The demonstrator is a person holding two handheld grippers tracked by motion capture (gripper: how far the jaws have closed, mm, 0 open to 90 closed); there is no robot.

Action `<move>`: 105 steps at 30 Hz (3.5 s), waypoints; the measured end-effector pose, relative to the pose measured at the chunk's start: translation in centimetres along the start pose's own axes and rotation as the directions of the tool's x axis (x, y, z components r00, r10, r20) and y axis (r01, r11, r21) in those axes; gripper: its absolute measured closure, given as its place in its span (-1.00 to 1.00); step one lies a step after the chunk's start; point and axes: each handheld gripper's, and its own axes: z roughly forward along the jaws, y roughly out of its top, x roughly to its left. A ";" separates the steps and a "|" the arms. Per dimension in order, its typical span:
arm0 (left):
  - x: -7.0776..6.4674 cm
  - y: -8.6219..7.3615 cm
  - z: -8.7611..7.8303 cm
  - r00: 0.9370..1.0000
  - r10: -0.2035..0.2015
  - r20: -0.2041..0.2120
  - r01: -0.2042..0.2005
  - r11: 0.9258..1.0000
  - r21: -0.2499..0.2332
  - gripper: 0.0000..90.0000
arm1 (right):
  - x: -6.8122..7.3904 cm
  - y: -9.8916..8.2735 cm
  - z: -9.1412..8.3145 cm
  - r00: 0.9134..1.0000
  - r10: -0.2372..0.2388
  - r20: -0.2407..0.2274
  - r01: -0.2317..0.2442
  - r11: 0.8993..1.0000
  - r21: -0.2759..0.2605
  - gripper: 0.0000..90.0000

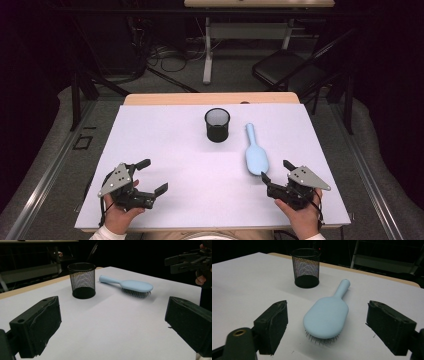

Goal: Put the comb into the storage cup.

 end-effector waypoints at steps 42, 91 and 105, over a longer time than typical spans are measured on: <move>0.4 -0.2 -0.1 0.999 -0.003 -0.037 0.003 1.000 0.000 -0.98 | -2.3 5.5 5.7 0.993 0.042 -0.109 -0.018 0.977 0.213 0.06; 0.4 -0.2 0.0 1.000 0.001 -0.029 -0.001 1.000 0.007 -0.98 | -3.5 10.4 13.7 0.993 0.109 -0.045 -0.086 0.929 0.360 1.00; 0.5 -0.3 0.0 1.000 0.001 -0.023 -0.001 1.000 0.007 -0.97 | -4.4 10.7 16.3 0.994 0.106 0.021 -0.106 0.922 0.373 1.00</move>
